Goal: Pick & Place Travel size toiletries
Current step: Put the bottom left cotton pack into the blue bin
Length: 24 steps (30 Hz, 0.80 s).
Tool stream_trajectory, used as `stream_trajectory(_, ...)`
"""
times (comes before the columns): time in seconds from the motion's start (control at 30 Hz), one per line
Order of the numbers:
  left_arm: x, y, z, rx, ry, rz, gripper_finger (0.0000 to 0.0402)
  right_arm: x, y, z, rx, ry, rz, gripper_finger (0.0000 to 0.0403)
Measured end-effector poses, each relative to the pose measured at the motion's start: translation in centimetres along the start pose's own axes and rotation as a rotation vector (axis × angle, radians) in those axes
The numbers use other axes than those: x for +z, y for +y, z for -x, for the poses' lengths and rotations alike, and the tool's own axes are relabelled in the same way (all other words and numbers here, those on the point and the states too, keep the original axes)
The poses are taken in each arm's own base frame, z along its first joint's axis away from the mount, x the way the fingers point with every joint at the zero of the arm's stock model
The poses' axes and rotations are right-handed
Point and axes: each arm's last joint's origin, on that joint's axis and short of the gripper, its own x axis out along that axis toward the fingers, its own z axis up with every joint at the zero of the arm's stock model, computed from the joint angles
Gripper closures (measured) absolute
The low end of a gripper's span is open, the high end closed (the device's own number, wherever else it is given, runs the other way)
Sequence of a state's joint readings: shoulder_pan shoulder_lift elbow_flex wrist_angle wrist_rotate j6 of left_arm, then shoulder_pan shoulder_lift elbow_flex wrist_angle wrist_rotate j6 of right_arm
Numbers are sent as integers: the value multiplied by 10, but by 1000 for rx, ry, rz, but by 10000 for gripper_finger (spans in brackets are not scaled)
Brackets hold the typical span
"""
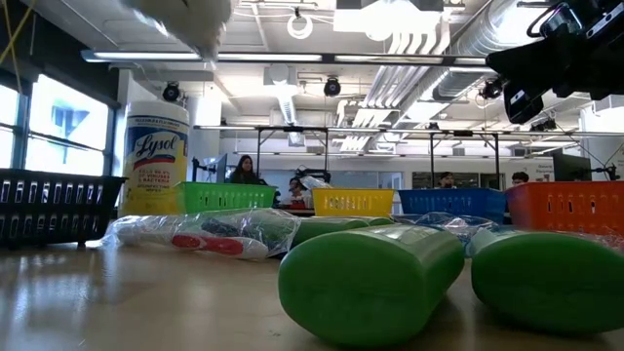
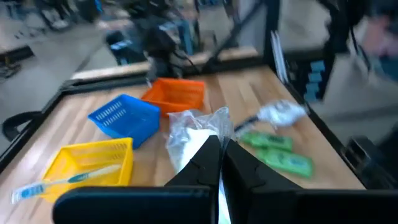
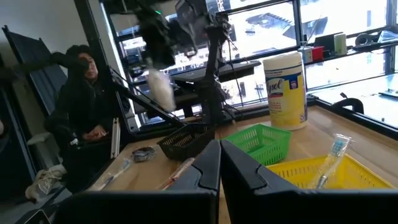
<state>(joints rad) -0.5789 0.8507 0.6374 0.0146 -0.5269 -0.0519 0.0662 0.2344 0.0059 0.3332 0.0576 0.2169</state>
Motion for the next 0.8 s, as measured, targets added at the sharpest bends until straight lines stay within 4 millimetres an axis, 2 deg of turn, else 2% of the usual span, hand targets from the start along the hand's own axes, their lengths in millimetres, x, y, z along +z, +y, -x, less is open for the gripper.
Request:
stream_trajectory(0.17, -33, 25, 10, 48, -94, 63, 401, -2, 0, 0, -8, 18, 1, 400)
stream_trajectory(0.33, -37, 40, 9, 102, -102, 82, 402, -2, -2, 0, -41, 19, 2, 400)
stream_trajectory(0.57, -22, 62, -13, 159, -81, 155, 401, 0, -4, 0, -125, -23, 8, 400)
stream_trajectory(0.8, 15, 92, -67, 79, -24, 178, 401, 2, -1, 0, -44, -23, 67, 400)
